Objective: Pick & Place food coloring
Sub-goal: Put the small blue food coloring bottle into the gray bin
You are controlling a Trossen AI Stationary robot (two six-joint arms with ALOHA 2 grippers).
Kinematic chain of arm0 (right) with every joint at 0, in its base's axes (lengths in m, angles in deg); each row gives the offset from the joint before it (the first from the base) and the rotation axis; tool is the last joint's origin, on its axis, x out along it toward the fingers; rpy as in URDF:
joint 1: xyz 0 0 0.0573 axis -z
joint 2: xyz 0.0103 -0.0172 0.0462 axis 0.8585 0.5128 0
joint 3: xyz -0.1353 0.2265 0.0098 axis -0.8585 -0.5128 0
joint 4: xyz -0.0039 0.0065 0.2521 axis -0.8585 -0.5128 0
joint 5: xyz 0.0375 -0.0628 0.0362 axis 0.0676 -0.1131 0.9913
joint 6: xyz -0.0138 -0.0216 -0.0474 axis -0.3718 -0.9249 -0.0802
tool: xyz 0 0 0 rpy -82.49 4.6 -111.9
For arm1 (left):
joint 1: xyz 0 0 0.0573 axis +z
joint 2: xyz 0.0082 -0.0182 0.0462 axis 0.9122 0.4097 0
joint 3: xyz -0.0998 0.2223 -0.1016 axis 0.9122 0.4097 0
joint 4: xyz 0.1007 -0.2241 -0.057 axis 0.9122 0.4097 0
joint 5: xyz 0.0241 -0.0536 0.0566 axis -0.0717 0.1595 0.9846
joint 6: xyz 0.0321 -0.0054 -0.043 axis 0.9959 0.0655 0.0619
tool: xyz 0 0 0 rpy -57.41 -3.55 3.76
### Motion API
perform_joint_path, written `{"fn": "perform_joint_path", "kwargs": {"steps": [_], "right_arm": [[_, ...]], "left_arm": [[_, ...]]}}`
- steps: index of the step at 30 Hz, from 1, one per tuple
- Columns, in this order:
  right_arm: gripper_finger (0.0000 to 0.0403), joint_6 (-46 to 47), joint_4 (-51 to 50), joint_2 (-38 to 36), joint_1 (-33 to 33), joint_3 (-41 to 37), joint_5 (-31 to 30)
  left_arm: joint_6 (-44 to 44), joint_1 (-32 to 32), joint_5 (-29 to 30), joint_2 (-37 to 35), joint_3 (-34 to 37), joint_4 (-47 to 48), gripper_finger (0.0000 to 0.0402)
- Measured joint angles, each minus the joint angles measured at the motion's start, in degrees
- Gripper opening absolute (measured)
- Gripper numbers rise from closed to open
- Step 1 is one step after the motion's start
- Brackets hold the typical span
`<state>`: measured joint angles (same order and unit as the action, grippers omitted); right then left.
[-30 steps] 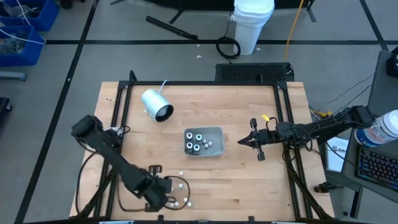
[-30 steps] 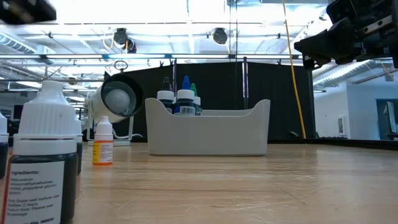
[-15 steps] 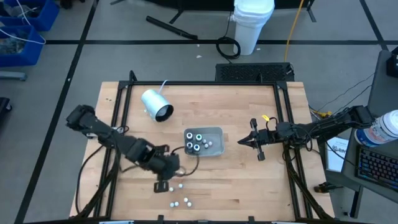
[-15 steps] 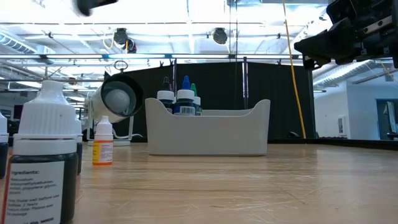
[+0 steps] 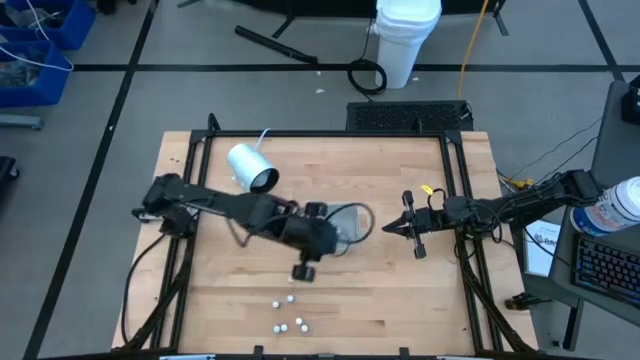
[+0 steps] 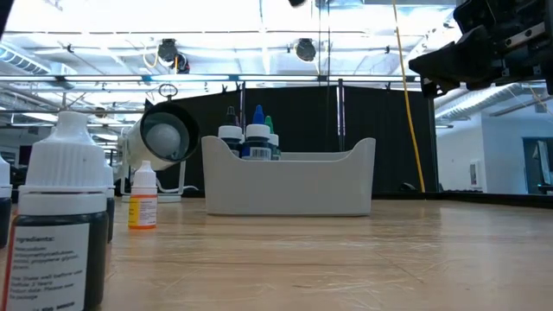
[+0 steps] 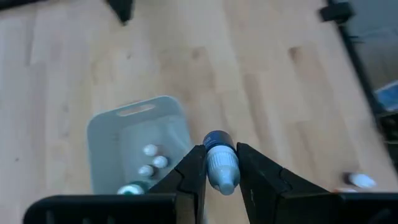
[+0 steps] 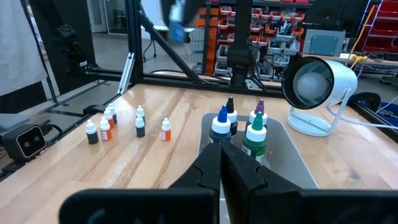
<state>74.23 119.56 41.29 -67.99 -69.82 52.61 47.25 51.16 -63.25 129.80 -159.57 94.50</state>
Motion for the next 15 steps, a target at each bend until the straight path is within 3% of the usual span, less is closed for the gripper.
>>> {"fn": "perform_joint_path", "kwargs": {"steps": [7, 12, 15], "right_arm": [[0.0000, -0.1, 0.0, 0.0, 0.0, 0.0, 0.0], [0.0000, -0.2, 0.0, 0.0, 0.0, 0.0, 0.0], [0.0000, -0.2, 0.0, 0.0, 0.0, 0.0, 0.0]], "left_arm": [[4.3, 5.4, -2.4, 10.0, -9.4, 5.8, 0.0081], [7.7, 7.7, -3.0, 13.6, -10.2, 5.4, 0.0081], [6.3, 9.0, -0.2, 15.3, -10.2, 4.5, 0.0081]]}}
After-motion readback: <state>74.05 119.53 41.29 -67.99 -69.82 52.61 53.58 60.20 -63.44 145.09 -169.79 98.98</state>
